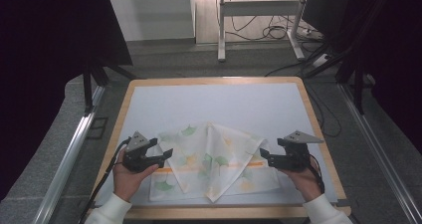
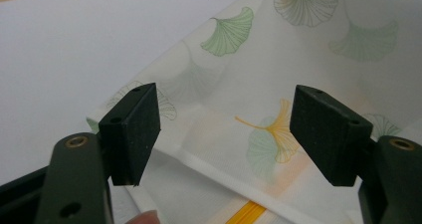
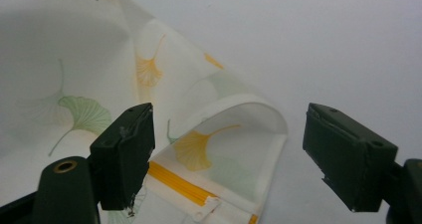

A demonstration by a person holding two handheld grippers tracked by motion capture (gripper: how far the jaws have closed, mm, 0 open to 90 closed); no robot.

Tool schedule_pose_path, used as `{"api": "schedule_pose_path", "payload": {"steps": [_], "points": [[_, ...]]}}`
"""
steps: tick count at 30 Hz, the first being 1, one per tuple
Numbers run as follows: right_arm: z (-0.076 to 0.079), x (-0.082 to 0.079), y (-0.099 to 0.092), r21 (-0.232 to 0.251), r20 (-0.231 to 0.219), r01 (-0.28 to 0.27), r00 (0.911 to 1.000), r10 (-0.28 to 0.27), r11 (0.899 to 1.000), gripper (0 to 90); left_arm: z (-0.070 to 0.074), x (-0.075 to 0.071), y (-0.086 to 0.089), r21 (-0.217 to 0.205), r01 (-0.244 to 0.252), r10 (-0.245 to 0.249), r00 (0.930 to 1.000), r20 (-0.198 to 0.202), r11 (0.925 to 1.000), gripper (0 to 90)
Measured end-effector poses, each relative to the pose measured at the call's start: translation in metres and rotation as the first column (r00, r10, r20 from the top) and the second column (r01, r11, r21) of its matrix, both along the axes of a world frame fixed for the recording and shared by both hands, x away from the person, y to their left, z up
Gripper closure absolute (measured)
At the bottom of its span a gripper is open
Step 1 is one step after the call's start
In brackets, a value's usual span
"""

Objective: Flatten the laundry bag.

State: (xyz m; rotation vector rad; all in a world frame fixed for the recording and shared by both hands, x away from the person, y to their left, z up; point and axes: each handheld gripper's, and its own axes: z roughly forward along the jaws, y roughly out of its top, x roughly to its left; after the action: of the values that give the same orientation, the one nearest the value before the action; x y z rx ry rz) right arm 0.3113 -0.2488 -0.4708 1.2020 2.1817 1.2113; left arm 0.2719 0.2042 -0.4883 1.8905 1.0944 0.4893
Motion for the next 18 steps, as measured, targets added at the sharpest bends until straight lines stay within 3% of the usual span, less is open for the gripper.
{"api": "schedule_pose_path", "payload": {"steps": [2, 9, 14, 18], "points": [[-0.002, 0.002, -0.002, 0.0, 0.004, 0.012, 0.9999, -0.012, 1.0, 21.0, -0.001, 0.0, -0.002, 0.032, -0.006, 0.006, 1.0, 0.005, 0.9995, 27.3], [-0.012, 0.009, -0.006, -0.011, -0.018, 0.013, 0.9997, -0.013, 1.0, 21.2, -0.003, 0.001, 0.003, 0.01, -0.026, 0.026, 0.9995, -0.019, 0.9996, 27.4], [-0.014, 0.007, -0.005, -0.033, -0.018, 0.005, 0.9998, -0.006, 0.999, 21.4, -0.004, -0.001, -0.002, 0.06, -0.005, 0.006, 0.9999, -0.015, 0.9982, 27.4], [-0.012, 0.001, -0.004, -0.05, -0.014, 0.009, 0.9999, -0.009, 0.999, 21.3, -0.004, 0.001, -0.003, 0.057, -0.012, 0.013, 0.9996, -0.025, 0.9983, 27.2]]}}
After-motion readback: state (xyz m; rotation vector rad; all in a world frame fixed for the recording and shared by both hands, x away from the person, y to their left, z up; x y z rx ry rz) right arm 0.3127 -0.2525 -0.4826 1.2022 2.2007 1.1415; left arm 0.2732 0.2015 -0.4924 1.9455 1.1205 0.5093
